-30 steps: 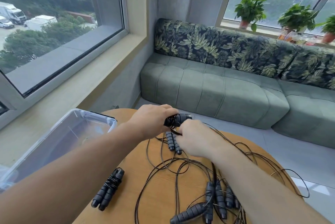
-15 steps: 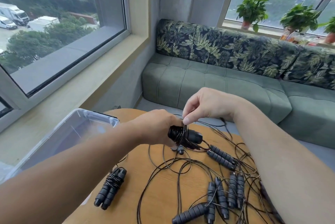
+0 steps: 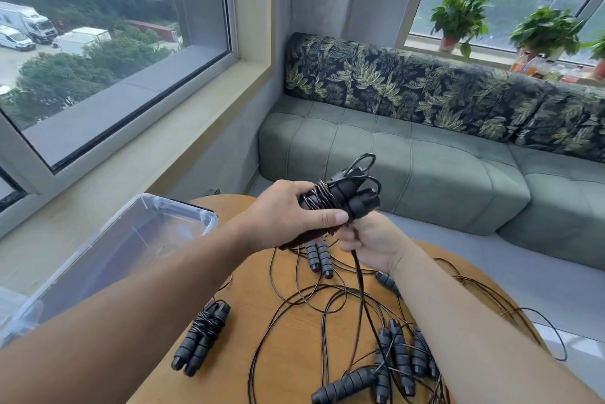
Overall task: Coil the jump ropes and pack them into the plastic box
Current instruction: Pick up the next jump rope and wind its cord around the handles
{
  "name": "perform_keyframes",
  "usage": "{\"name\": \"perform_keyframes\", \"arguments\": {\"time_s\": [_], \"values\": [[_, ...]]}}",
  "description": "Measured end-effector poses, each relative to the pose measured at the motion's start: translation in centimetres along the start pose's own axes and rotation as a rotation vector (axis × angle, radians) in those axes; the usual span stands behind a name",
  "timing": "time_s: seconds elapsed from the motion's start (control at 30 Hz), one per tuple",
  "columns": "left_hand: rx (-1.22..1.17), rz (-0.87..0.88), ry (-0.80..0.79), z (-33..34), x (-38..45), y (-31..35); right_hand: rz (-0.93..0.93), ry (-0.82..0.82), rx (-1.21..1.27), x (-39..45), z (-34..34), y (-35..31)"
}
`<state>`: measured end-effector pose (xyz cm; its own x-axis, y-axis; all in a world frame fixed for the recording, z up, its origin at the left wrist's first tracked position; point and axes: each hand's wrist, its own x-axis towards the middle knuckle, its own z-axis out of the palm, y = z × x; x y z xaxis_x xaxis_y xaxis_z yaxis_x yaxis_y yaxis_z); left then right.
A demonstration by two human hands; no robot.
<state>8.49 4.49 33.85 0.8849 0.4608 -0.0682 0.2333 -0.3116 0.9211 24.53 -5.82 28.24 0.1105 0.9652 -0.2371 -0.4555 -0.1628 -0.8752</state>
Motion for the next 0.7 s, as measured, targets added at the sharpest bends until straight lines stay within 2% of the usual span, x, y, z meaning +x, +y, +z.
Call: {"name": "perform_keyframes", "arguments": {"time_s": [0.1,0.23,0.4,0.47,0.6,0.7], "values": [[0.171,-0.037,0.068,0.3,0.3,0.0,-0.031,0.15,-0.08,0.2,0.4,1.2],[0.418,-0.087,0.153,0.4,0.9,-0.6,-0.043,0.245,-0.223,-0.4,0.9,1.5],[0.4,0.027,0.118,0.0,1.7,-1.2,0.09,0.32,-0.414,-1.9,1.8,1.6],[0.487,0.049,0.131,-0.5,2.0,-1.5,0.136,0.317,-0.612,-2.3,2.6,1.6],[0.816,0.12,0.099,0.1,2.2,-1.8,0.145,0.274,-1.268,-2.3,3.5,0.3],[0.979,0.194,0.079,0.6,2.5,-2.2,0.134,0.227,-1.591,-2.5,3.9,-1.0]]}}
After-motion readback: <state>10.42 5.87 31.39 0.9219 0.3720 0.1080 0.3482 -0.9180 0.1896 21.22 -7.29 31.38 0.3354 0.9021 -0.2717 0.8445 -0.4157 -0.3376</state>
